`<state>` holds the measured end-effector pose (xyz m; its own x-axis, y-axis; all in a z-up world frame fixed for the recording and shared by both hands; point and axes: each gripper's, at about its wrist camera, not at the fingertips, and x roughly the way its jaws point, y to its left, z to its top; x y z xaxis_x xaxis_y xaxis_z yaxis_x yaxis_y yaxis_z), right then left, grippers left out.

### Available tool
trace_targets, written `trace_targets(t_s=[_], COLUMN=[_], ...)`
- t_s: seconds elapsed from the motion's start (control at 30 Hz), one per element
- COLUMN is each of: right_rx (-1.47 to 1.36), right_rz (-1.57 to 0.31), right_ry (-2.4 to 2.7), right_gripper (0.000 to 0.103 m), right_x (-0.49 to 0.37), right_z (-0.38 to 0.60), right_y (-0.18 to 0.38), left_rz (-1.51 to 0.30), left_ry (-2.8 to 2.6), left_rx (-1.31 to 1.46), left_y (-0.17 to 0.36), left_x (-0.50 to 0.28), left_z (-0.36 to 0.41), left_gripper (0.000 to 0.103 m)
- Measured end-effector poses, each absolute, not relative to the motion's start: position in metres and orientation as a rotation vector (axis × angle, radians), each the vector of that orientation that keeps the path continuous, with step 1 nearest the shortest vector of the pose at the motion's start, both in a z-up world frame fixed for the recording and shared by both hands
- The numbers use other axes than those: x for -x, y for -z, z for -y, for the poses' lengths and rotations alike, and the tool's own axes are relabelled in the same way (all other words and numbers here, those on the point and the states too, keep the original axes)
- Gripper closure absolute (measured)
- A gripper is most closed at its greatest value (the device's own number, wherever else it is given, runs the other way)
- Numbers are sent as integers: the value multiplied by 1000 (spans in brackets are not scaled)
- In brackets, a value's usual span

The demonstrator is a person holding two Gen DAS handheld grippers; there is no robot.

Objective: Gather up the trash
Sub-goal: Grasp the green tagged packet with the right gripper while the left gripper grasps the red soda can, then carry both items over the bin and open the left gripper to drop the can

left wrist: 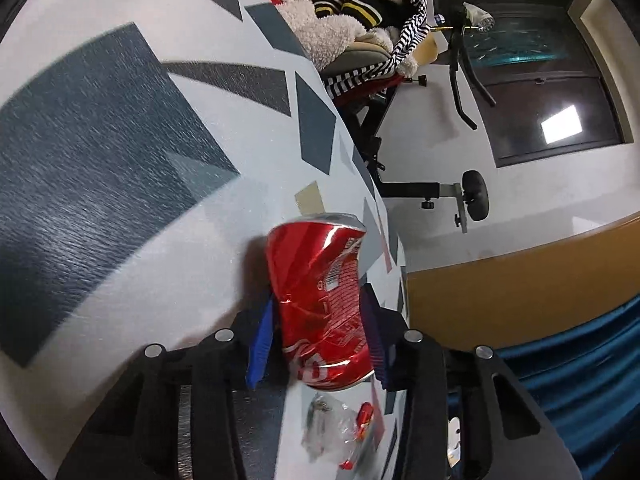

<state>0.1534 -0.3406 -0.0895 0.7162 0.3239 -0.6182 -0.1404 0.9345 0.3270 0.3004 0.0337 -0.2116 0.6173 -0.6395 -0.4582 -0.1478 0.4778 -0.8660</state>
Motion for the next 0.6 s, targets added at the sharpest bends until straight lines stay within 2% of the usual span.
trace_targets(t_s=[0.07, 0.13, 0.2, 0.23, 0.33, 0.6], right_rx=[-263, -265, -267, -269, -267, -273], right_rz=[-732, -736, -738, -740, -739, -724], right_ry=[-264, -265, -265, -263, -262, -283], right_gripper=[79, 79, 79, 79, 79, 79], right_x=[-152, -151, -150, -148, -144, -128], right_z=[341, 341, 341, 342, 343, 340], right_y=[89, 90, 90, 89, 87, 78], left_rz=[-893, -917, -899, -885, -862, -795], left_ry=[351, 340, 347, 359, 387, 506], left_rx=[1045, 1025, 999, 963, 811, 441], left_y=[213, 216, 213, 208, 183, 112], left_x=[-303, -304, -302, -301, -298, -253], left_z=[-29, -24, -20, -18, -7, 9], left_gripper=[69, 83, 88, 93, 97, 97])
